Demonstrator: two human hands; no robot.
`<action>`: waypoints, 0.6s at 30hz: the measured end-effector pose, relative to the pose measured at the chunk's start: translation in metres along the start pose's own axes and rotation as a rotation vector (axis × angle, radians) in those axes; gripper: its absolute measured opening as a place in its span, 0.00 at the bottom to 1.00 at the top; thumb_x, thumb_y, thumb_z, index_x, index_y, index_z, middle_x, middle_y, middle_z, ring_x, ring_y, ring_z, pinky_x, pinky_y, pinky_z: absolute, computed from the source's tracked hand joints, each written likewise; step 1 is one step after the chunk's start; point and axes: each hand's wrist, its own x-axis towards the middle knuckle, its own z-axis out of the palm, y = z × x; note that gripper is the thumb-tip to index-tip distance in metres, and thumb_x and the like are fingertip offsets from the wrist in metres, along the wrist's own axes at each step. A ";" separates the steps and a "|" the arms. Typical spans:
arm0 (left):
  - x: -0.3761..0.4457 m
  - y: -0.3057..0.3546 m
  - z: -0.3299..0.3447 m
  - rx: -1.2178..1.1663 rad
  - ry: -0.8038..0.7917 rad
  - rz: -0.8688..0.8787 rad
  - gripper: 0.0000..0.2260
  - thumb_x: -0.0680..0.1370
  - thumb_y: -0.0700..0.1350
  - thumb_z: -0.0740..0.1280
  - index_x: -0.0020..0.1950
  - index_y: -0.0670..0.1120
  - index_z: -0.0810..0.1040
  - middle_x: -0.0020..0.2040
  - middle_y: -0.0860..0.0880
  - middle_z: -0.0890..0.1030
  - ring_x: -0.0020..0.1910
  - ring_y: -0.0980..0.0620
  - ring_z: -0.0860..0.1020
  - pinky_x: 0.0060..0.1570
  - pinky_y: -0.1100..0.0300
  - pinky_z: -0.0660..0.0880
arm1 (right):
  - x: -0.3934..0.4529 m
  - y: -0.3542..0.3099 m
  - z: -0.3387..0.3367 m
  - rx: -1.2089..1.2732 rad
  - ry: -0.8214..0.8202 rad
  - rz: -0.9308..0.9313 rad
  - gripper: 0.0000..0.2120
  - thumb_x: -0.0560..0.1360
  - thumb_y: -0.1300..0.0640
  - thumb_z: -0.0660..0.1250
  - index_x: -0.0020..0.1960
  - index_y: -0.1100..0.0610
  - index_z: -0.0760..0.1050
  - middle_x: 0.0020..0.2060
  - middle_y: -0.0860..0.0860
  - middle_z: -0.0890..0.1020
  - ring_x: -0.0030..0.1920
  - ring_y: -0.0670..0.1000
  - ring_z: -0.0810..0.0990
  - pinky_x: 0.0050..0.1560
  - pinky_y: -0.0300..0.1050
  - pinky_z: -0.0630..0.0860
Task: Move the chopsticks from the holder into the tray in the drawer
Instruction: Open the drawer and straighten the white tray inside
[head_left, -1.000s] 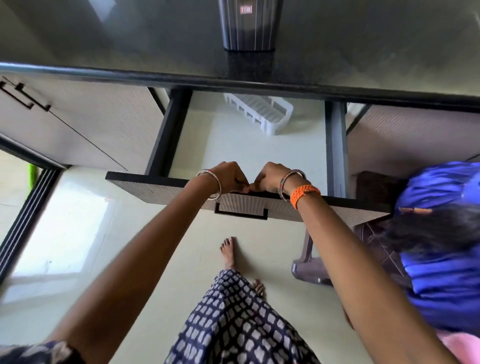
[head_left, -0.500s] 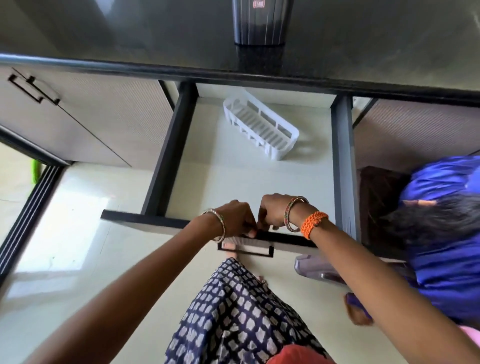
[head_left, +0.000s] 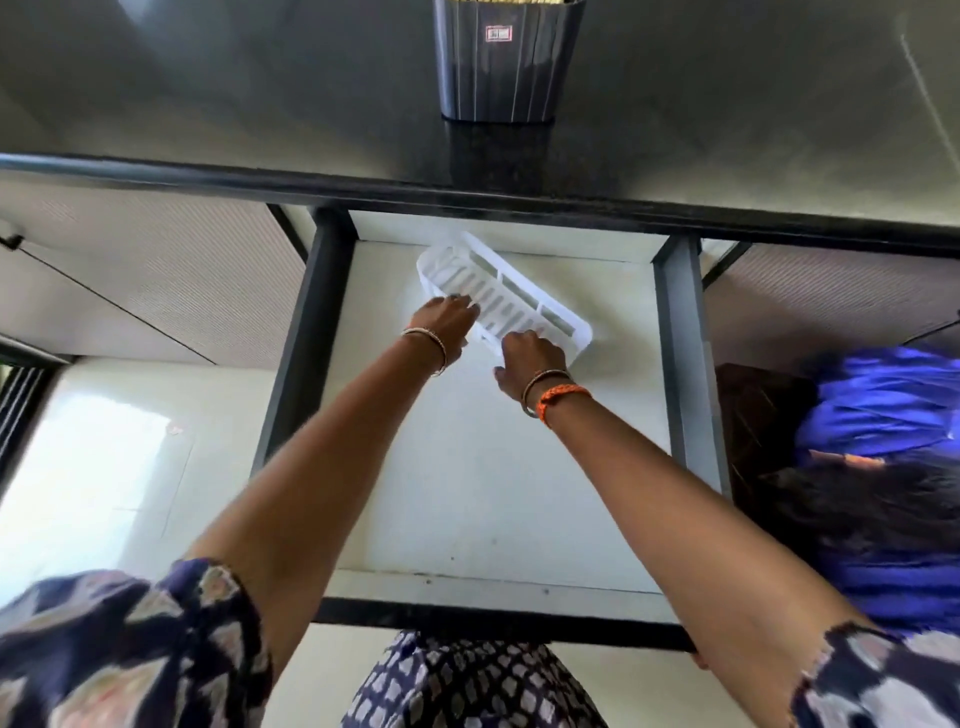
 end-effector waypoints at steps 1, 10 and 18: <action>0.006 -0.005 0.004 0.001 0.026 -0.008 0.20 0.75 0.37 0.65 0.67 0.39 0.69 0.68 0.40 0.71 0.68 0.41 0.69 0.67 0.50 0.66 | 0.005 0.001 0.005 -0.013 0.015 -0.007 0.14 0.77 0.60 0.63 0.61 0.61 0.73 0.60 0.60 0.78 0.61 0.61 0.78 0.58 0.50 0.75; -0.050 -0.018 0.020 -0.045 0.292 0.029 0.09 0.74 0.37 0.64 0.48 0.45 0.83 0.46 0.41 0.85 0.45 0.38 0.82 0.43 0.52 0.75 | -0.019 0.037 0.012 -0.016 0.106 -0.151 0.17 0.75 0.65 0.61 0.59 0.53 0.79 0.52 0.57 0.84 0.56 0.61 0.81 0.50 0.50 0.77; -0.168 0.024 0.051 0.038 0.228 0.084 0.03 0.70 0.42 0.71 0.39 0.49 0.84 0.35 0.45 0.86 0.30 0.41 0.82 0.27 0.60 0.72 | -0.116 0.051 0.039 -0.091 -0.032 -0.287 0.17 0.74 0.66 0.62 0.57 0.52 0.80 0.51 0.52 0.85 0.53 0.58 0.83 0.50 0.47 0.79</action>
